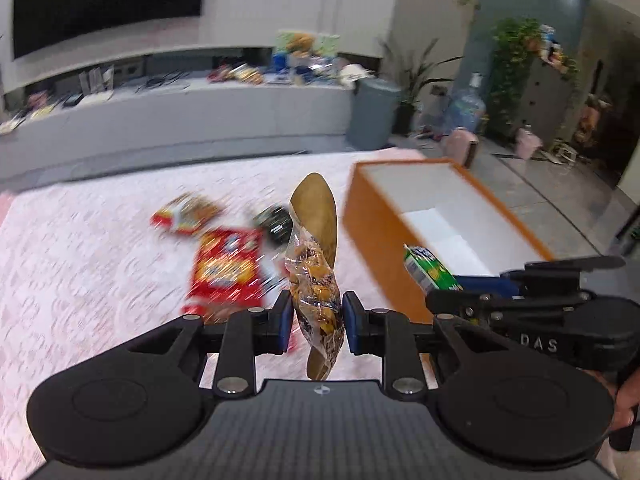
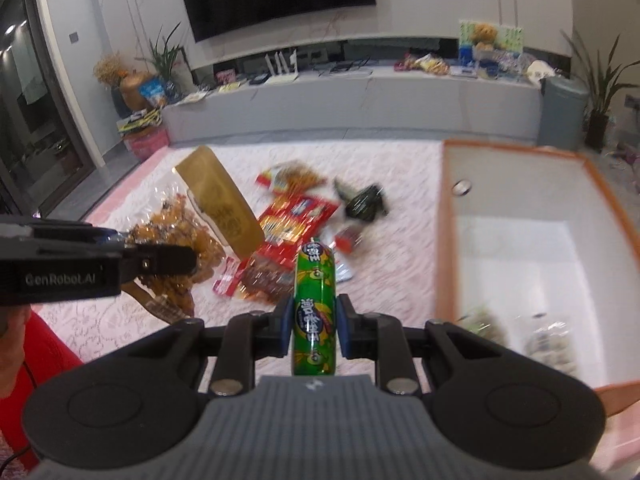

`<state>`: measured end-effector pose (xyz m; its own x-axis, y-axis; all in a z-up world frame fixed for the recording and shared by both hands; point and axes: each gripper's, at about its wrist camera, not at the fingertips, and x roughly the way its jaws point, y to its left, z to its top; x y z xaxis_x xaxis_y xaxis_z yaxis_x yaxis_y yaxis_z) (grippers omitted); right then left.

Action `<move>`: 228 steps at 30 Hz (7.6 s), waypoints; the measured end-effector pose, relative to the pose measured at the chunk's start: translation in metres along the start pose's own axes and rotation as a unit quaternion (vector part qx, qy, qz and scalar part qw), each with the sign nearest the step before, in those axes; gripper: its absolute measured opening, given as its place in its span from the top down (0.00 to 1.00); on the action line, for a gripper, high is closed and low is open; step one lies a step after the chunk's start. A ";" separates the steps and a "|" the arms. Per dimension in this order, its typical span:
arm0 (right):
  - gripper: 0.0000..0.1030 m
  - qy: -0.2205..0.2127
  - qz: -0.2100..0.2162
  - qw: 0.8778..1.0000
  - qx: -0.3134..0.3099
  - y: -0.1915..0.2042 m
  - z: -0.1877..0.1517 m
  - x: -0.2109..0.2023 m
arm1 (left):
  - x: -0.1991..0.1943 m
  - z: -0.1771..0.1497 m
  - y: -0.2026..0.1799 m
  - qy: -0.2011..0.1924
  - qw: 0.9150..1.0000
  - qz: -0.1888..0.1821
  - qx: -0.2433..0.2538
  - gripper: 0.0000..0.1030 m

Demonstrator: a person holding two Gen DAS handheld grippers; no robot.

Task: Organize snacks
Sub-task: 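Carry the sausage stick and nut bag with both tools over the orange box, then open both tools to drop the sausage and nut bag into the box, then move both tools back from the box toward the remaining snacks, then grasp the red cartoon snack bag with left tool while right tool grasps clear brown-ball packet, then lift and carry the red bag and clear packet with both tools into the box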

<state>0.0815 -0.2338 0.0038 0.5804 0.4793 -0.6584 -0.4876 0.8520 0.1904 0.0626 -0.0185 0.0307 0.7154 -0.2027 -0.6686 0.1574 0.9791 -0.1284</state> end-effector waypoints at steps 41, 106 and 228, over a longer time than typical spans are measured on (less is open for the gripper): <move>0.80 0.221 -0.118 0.968 -0.036 -0.200 0.015 0.091 | 0.243 0.055 -0.144 0.194 0.966 -0.102 0.134 0.72; 0.20 -0.111 -0.109 0.988 0.026 0.041 -0.013 0.026 | 0.007 -0.044 0.073 -0.055 0.993 0.102 -0.001 0.32; 0.69 0.012 -0.008 0.999 0.046 -0.003 0.059 0.058 | 0.052 0.033 0.068 -0.005 0.991 -0.088 -0.102 0.74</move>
<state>0.1551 -0.1966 0.0076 0.5708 0.4608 -0.6796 -0.4157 0.8759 0.2448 0.1332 0.0370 0.0113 0.6967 -0.3689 -0.6152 0.1393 0.9109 -0.3885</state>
